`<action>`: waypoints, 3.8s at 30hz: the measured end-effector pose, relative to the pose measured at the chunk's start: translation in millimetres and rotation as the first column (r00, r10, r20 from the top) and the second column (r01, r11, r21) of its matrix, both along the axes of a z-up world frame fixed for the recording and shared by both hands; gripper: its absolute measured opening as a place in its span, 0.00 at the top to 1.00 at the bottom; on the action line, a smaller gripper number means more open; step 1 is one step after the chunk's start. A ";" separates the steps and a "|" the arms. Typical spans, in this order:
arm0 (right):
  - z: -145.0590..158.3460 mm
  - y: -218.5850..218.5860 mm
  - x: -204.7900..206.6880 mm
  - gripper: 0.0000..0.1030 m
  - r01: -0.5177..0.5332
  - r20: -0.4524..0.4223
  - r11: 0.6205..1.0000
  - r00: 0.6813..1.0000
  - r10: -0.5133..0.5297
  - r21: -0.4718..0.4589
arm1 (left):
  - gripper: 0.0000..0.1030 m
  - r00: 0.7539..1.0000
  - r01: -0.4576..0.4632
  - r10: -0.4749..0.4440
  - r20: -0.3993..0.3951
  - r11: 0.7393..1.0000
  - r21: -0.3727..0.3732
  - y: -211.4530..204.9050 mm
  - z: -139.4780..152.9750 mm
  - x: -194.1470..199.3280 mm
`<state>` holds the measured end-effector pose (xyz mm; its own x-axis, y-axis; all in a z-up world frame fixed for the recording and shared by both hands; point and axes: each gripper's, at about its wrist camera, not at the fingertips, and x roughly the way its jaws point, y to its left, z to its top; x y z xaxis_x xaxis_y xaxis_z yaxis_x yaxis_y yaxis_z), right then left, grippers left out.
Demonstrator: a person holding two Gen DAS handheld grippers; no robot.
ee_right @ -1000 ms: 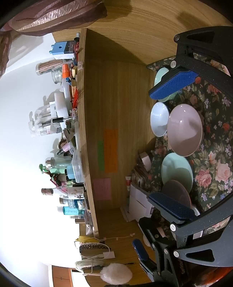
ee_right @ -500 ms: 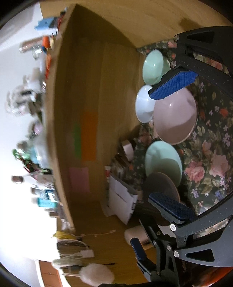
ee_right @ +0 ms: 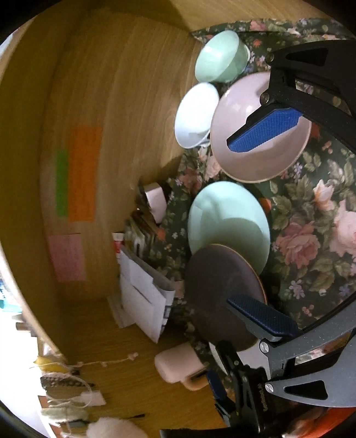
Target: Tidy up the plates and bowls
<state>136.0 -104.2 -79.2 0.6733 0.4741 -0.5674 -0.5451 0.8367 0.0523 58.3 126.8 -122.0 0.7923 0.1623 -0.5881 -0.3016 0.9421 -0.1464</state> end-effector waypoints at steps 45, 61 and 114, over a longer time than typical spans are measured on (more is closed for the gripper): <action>-86.1 117.6 101.9 0.68 -0.199 -0.379 0.978 0.911 0.164 -0.055 | 0.64 0.969 0.057 -0.100 -0.227 0.980 -0.190 63.8 -47.0 48.5; -75.8 101.8 92.9 0.69 -0.199 -0.368 0.980 0.913 0.175 -0.025 | 0.63 0.971 0.044 -0.082 -0.226 0.985 -0.168 61.4 -42.5 47.7; -49.0 -46.7 -14.4 0.69 -0.016 -0.302 0.997 0.952 0.038 0.075 | 0.64 0.963 0.209 -0.228 -0.144 0.968 -0.136 -54.0 -10.8 -29.1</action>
